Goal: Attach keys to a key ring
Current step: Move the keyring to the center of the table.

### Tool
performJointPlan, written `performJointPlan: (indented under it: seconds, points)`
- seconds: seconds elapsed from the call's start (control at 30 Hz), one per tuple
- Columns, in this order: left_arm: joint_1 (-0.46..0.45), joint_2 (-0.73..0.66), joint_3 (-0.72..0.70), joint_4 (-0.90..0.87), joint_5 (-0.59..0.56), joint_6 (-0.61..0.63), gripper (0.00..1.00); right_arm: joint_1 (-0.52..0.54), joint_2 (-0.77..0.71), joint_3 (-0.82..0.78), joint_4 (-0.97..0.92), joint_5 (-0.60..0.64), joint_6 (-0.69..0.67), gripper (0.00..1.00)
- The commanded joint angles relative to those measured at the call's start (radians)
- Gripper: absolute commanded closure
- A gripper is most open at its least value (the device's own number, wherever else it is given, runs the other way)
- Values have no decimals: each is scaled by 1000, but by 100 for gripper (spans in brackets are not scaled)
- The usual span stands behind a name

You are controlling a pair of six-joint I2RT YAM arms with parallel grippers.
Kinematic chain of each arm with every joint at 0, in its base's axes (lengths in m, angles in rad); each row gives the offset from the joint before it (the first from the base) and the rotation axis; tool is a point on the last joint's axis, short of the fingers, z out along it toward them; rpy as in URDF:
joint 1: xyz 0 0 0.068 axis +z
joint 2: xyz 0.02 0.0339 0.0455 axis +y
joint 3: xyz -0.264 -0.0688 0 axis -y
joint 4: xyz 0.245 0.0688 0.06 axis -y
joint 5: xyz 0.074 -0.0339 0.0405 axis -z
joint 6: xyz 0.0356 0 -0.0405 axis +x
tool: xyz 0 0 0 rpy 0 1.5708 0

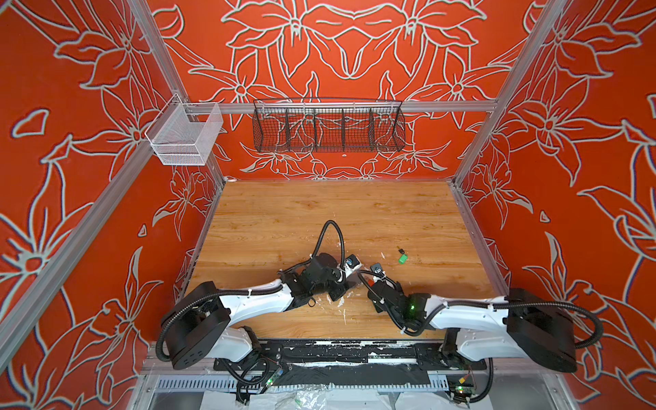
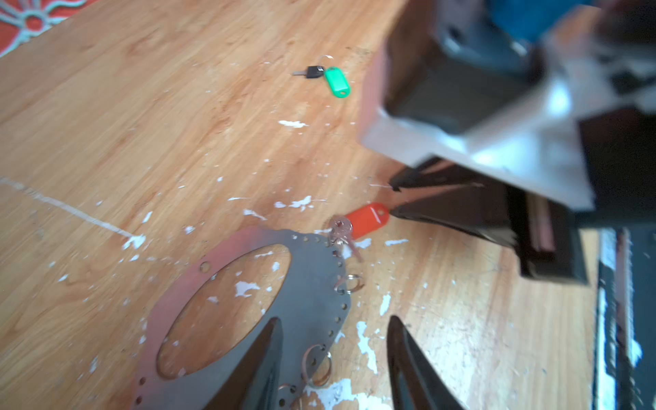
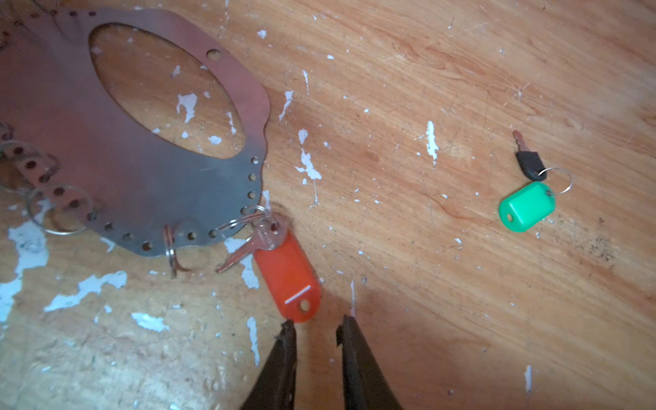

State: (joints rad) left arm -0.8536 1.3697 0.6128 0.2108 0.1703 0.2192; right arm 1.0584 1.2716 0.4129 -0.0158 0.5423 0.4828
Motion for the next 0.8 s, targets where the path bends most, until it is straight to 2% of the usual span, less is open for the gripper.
performJointPlan:
  seconds: [0.0, 0.07, 0.27, 0.4, 0.6, 0.77]
  points:
    - [10, -10, 12, -19, 151, 135, 54, -18, -61, -33, 25, -9, 10, 72]
    - [28, -10, 32, -67, 196, 168, 55, -32, -113, -64, 48, -24, 4, 70]
    - [42, 11, 23, -88, 271, 380, 57, -91, -313, -173, 108, -86, -16, 66]
    - [83, 70, 141, -237, 345, 487, 67, -157, -467, -235, 106, -150, -16, 61]
    - [87, 159, 246, -320, 328, 658, 67, -243, -668, -321, 90, -188, 43, 55]
    - [91, 266, 336, -399, 327, 747, 70, -295, -702, -333, 80, -244, 58, 55]
